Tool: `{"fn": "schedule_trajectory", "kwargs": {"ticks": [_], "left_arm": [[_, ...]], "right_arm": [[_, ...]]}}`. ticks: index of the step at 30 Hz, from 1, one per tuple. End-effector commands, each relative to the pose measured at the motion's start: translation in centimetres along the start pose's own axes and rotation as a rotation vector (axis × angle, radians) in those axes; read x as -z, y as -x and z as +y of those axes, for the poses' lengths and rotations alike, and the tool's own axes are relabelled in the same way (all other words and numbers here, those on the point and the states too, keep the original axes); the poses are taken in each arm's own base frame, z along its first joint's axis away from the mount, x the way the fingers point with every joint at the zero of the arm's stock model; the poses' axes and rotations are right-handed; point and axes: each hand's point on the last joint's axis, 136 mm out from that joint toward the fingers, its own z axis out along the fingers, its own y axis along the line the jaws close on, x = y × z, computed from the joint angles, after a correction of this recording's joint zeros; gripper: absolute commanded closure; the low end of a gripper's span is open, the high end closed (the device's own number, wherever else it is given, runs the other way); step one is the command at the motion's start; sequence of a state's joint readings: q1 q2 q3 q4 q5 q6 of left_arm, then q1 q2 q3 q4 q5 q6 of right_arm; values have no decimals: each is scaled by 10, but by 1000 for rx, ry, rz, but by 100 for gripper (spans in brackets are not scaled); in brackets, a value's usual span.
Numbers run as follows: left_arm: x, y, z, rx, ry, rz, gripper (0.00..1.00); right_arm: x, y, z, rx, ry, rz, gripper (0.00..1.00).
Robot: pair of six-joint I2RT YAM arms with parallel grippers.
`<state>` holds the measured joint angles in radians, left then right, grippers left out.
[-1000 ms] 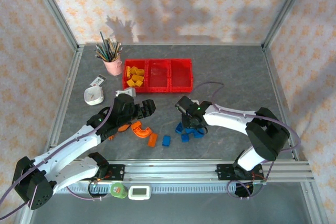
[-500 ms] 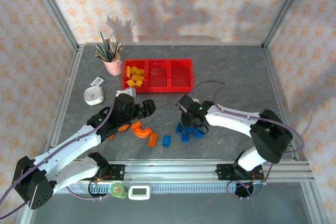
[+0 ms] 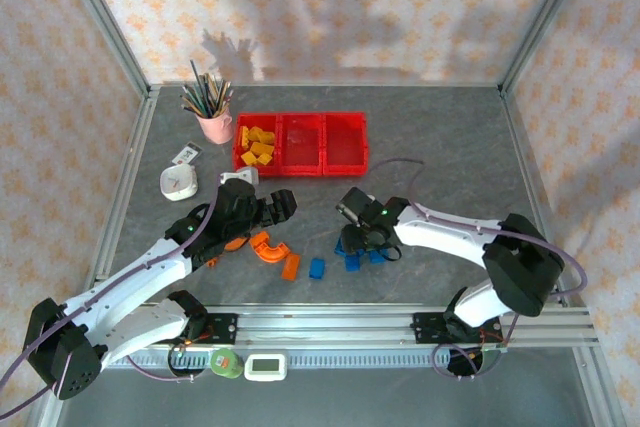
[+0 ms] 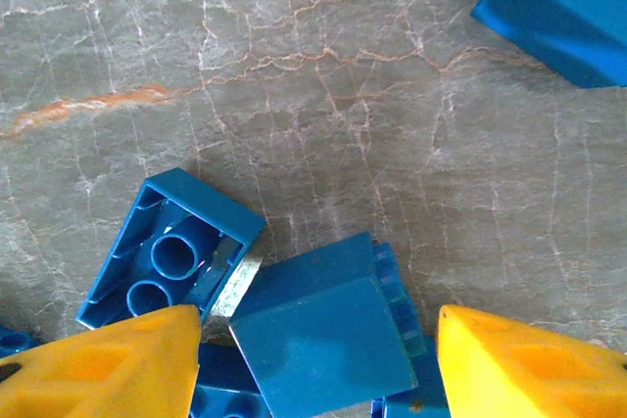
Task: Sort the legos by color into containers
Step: Pick up the lego from the bottom-center of the table, then place the lego in the container.
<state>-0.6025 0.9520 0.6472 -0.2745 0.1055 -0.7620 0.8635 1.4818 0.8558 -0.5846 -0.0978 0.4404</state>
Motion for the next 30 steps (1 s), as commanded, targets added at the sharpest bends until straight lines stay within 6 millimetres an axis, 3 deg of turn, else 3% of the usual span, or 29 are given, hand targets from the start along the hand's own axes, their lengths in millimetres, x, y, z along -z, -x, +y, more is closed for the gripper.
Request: {"fn": "schedule_trajectory", "kwargs": {"ticks": [1, 10, 17, 22, 30], "left_arm": [[8, 4, -7, -2, -19, -9, 1], [7, 3, -7, -3, -15, -4, 1], [10, 9, -9, -2, -16, -26, 1], [18, 22, -7, -3, 12, -77, 1], [33, 54, 11, -3, 127, -182, 1]], "right_arm": [[-8, -9, -8, 44, -53, 35, 36], [-15, 0, -14, 64, -116, 15, 49], [6, 27, 1, 60, -78, -60, 56], [33, 70, 31, 68, -13, -156, 56], [57, 180, 93, 80, 37, -411, 56]]}}
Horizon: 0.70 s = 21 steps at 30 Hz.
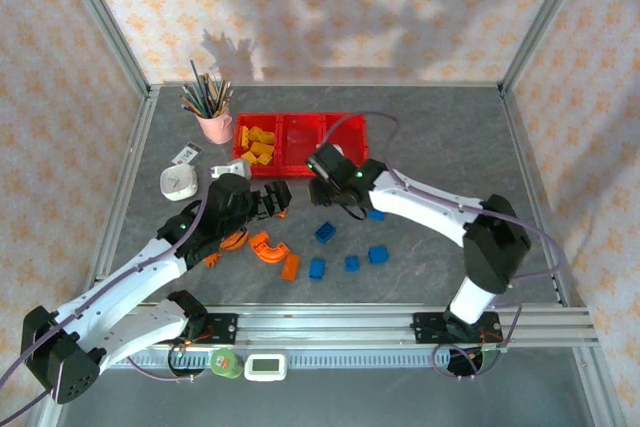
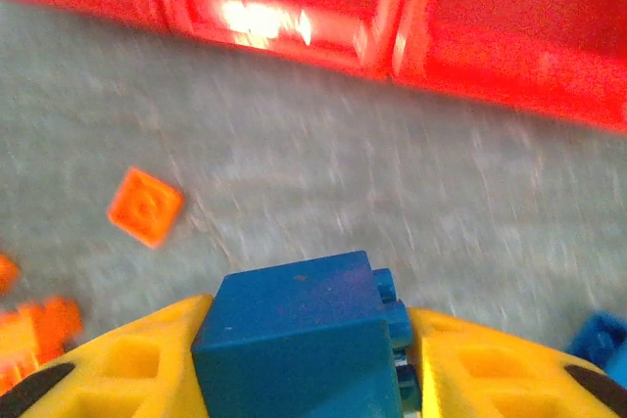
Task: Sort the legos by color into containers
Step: Place the lego in the container.
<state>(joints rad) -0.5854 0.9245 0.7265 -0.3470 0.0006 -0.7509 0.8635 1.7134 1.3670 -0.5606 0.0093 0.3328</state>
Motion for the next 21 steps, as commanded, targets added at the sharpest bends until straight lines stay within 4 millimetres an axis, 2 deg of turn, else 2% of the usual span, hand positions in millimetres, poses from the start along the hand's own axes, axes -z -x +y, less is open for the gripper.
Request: {"fn": "schedule_trajectory", "kwargs": {"ticks": [1, 3, 5, 10, 13, 16, 18, 21], "left_arm": [[11, 27, 16, 2, 84, -84, 1], [13, 35, 26, 26, 107, -108, 1], [15, 42, 36, 50, 125, -136, 1], [14, 47, 40, 52, 117, -155, 1], [9, 47, 36, 41, 101, -142, 1], [6, 47, 35, 33, 101, -134, 1], [5, 47, 31, 29, 89, -128, 1], [5, 46, 28, 23, 69, -122, 1]], "right_arm": [[-12, 49, 11, 24, -54, -138, 55], [-21, 74, 17, 5, -56, -185, 55], [-37, 93, 11, -28, -84, -212, 56], [-75, 122, 1, -43, -120, -230, 55], [-90, 134, -4, -44, -146, -222, 45], [-84, 148, 0, -34, -137, -244, 35], [-70, 152, 3, -34, -114, -255, 31], [-43, 148, -4, -52, -99, -280, 27]]}}
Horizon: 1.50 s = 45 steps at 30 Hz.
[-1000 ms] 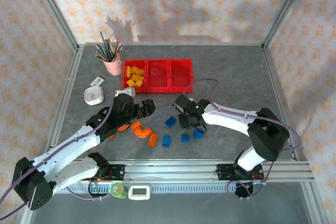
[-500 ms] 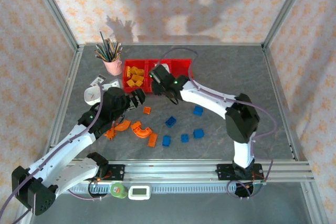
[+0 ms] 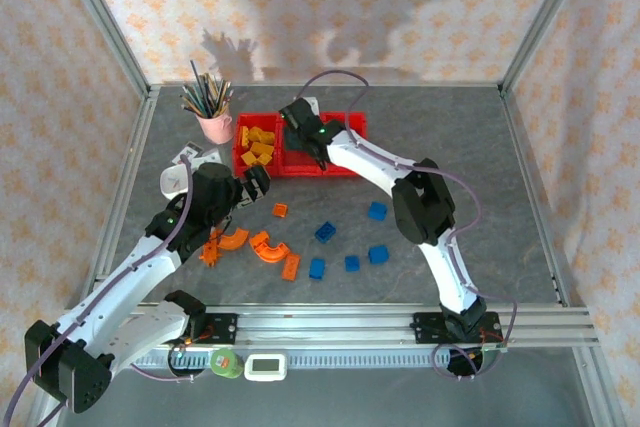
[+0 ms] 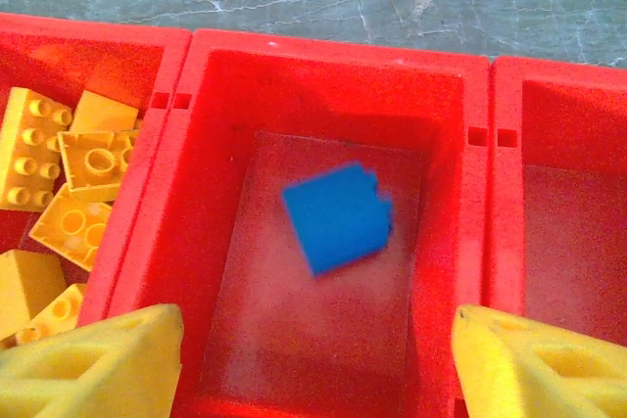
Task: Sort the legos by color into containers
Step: Place the lego in the container, then pick up the lego from the center of the table.
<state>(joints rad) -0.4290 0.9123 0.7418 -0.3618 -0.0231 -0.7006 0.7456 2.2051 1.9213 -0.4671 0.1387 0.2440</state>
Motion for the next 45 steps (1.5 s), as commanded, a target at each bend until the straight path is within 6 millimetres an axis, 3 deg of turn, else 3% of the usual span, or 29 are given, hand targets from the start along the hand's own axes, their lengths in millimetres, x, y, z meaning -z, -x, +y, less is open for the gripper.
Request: {"fn": "schedule_trajectory", "kwargs": {"ticks": [1, 3, 9, 16, 19, 24, 29, 37, 45], "left_arm": [[0, 5, -10, -17, -55, -11, 1], [-1, 0, -15, -22, -84, 9, 1], [0, -23, -40, -84, -180, 53, 1], [-3, -59, -67, -132, -280, 109, 1], [-4, -69, -76, -125, -323, 114, 1], [-8, -83, -89, -123, -359, 131, 1], [-15, -94, -92, -142, -350, 156, 1], [-20, -96, -89, -150, -319, 156, 1], [-20, -94, -87, -157, -304, 148, 1]], "right_arm": [[56, 22, -9, -26, 23, -73, 26], [71, 9, -19, -46, 33, -71, 25], [101, -50, -81, -132, -100, -7, 18], [120, -117, -142, -249, -274, 34, 5], [116, -144, -154, -281, -303, 64, 1], [102, -175, -165, -333, -317, 97, 1], [90, -188, -167, -369, -311, 105, 13], [72, -191, -165, -365, -288, 116, 28], [63, -194, -158, -336, -266, 148, 49]]}}
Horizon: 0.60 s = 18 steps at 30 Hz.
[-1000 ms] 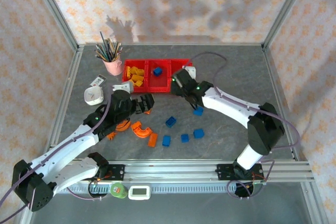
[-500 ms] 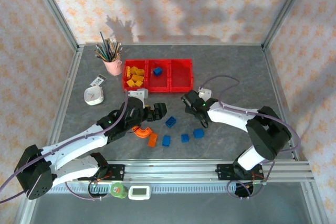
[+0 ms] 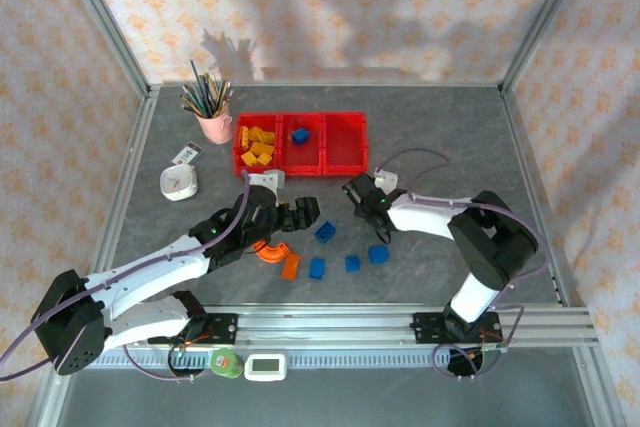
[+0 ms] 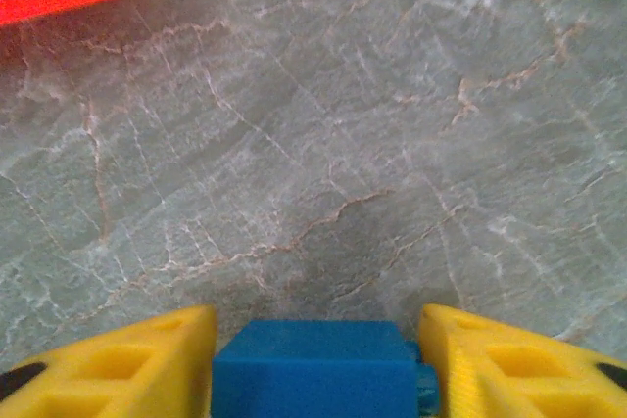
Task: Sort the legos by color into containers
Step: Pick up the lego from the center of the table.
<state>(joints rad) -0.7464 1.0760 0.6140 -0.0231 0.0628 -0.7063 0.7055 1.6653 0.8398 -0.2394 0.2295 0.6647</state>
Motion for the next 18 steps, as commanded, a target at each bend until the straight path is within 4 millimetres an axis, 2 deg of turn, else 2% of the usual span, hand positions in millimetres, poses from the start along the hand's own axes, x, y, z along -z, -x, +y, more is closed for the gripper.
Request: {"fn": "schedule_trajectory", "kwargs": {"ticks": [1, 5, 9, 13, 18], "left_arm": [[2, 11, -4, -3, 4, -46, 1], [7, 16, -2, -15, 24, -60, 1], [17, 26, -2, -10, 31, -98, 1], [35, 41, 4, -1, 69, -151, 1], [53, 61, 27, 23, 154, -198, 1]], "right_arm": [[5, 11, 8, 1, 28, -24, 52], [21, 24, 13, 35, 38, -59, 60], [45, 41, 31, 97, 63, -111, 63], [68, 57, 68, 158, 132, -156, 63], [78, 76, 128, 209, 248, -180, 63]]}}
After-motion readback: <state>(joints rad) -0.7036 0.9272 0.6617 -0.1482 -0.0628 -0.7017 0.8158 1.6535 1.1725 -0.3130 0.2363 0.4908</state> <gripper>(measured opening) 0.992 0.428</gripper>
